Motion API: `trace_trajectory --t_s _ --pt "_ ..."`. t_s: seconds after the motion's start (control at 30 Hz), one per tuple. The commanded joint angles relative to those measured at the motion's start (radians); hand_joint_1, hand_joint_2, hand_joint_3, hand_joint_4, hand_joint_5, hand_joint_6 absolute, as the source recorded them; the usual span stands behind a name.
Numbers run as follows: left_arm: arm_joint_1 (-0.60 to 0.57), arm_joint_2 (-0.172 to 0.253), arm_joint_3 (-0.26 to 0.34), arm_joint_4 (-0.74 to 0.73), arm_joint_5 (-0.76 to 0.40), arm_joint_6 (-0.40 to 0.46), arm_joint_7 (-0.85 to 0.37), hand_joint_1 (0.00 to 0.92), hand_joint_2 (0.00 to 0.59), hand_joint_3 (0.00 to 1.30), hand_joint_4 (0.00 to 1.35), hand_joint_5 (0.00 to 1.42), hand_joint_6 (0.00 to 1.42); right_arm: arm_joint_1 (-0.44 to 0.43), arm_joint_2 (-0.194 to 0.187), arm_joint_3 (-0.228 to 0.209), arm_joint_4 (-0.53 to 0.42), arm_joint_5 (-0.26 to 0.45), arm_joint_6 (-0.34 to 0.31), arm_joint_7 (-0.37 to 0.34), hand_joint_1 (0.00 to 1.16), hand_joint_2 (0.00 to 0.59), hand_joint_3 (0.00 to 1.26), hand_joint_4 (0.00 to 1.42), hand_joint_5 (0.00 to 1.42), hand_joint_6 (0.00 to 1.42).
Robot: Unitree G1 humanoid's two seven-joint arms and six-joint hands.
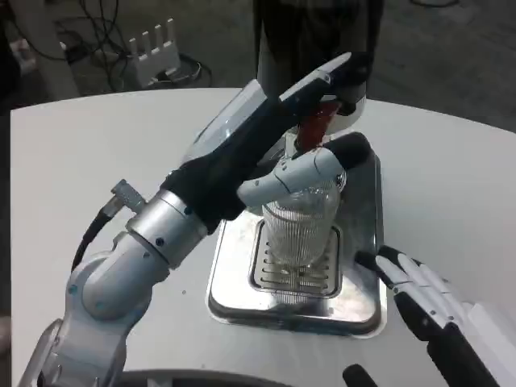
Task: Grasp the cup under the faucet to collect the drink, then remove the cup.
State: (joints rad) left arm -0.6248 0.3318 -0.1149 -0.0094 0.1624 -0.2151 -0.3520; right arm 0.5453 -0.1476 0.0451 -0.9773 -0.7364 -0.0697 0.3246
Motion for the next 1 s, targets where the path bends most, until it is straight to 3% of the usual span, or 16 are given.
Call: trace_trajectory --t_s 0.03,0.47,1.0 --pt "-0.003 0.013 -0.031 -0.009 0.045 -0.04 -0.001 0.0 0.077 0.1 0.11 0.22 0.18 0.006 -0.001 -0.004 -0.007 0.01 0.0 -0.012 0.63 0.444 0.08 0.01 0.0 0.0" --pt "0.007 0.038 -0.063 -0.001 0.168 -0.102 0.051 0.0 0.087 0.1 0.1 0.21 0.17 0.012 -0.003 -0.004 -0.005 0.013 -0.004 -0.014 0.63 0.444 0.08 0.01 0.0 0.0" --pt "0.023 0.057 -0.083 0.041 0.21 -0.134 0.08 0.0 0.099 0.1 0.1 0.21 0.17 -0.007 0.017 0.031 0.021 0.013 0.014 -0.019 0.63 0.444 0.08 0.01 0.0 0.0"
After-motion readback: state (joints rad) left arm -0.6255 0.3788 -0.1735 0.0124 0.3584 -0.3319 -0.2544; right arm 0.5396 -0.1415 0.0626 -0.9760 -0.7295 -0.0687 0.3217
